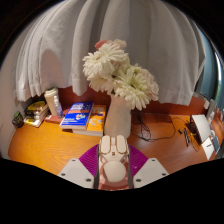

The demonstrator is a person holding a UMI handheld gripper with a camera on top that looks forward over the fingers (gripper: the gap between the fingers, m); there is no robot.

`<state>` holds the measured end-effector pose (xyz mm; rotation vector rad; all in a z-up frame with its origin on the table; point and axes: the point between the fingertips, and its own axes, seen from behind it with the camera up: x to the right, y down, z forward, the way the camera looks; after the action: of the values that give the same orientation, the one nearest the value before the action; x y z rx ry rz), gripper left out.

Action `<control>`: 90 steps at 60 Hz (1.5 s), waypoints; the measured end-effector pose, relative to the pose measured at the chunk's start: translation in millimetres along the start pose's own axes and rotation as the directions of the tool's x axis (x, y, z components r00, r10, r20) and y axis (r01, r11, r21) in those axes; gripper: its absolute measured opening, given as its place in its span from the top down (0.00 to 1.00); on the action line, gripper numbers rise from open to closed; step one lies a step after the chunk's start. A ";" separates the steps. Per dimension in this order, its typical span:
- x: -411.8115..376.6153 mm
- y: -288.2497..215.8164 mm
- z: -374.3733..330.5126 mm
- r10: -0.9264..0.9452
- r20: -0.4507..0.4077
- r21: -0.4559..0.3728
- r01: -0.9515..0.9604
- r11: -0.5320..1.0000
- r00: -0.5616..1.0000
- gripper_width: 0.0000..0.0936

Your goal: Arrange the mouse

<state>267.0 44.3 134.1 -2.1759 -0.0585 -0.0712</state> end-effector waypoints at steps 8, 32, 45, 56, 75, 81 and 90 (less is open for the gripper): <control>27.7 61.4 44.8 0.061 0.018 -0.114 -0.059 0.992 0.998 0.58; 26.9 117.0 86.4 0.068 0.048 -0.193 -0.057 0.980 0.997 0.45; 21.7 98.4 63.5 0.048 0.024 -0.199 -0.042 0.979 0.999 0.08; 11.6 35.5 -3.5 0.055 -0.016 -0.103 -0.057 0.993 0.998 0.08; -37.9 -15.0 -114.4 0.074 -0.027 0.019 -0.073 0.997 0.997 0.08; -60.7 -12.2 -136.5 0.067 -0.018 0.026 -0.066 0.997 0.998 0.08; -97.7 -0.6 -162.7 0.058 0.006 0.031 -0.058 0.998 0.998 0.08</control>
<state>164.8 -90.6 220.0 -2.1448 0.0003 -0.0316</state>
